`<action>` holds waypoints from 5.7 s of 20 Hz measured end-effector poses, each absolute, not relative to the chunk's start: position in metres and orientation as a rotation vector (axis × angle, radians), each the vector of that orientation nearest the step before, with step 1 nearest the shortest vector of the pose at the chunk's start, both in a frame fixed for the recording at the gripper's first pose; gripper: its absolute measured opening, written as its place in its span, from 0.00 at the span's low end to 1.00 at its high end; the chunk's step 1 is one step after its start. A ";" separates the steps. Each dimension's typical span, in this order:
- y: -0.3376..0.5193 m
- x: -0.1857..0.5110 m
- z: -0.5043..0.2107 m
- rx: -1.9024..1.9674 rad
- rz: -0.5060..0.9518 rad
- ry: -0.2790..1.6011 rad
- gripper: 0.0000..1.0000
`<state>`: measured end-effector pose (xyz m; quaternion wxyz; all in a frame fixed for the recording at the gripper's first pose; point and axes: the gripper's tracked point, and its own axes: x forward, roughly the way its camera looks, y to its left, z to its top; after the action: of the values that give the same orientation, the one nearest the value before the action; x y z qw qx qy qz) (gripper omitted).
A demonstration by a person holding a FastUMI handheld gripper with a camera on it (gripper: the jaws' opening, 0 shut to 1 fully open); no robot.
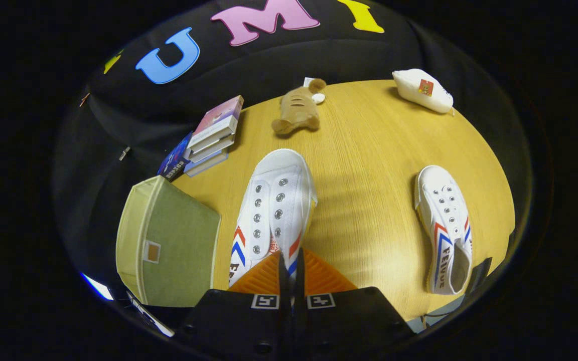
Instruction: Open the storage box then place both shoes into the box .Put the left shoe in first, then the right shoe, with the right side of both shoes facing outward in a uniform manner.
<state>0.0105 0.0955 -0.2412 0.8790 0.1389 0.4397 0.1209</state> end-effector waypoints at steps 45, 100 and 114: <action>0.307 -0.039 -0.128 0.267 0.651 0.816 0.99; -0.051 -0.016 -0.211 0.259 0.191 0.903 0.05; 0.222 -0.066 -0.095 0.372 0.375 0.838 0.05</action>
<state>-0.0659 0.2217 -0.0948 0.8798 0.1783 0.4021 0.1801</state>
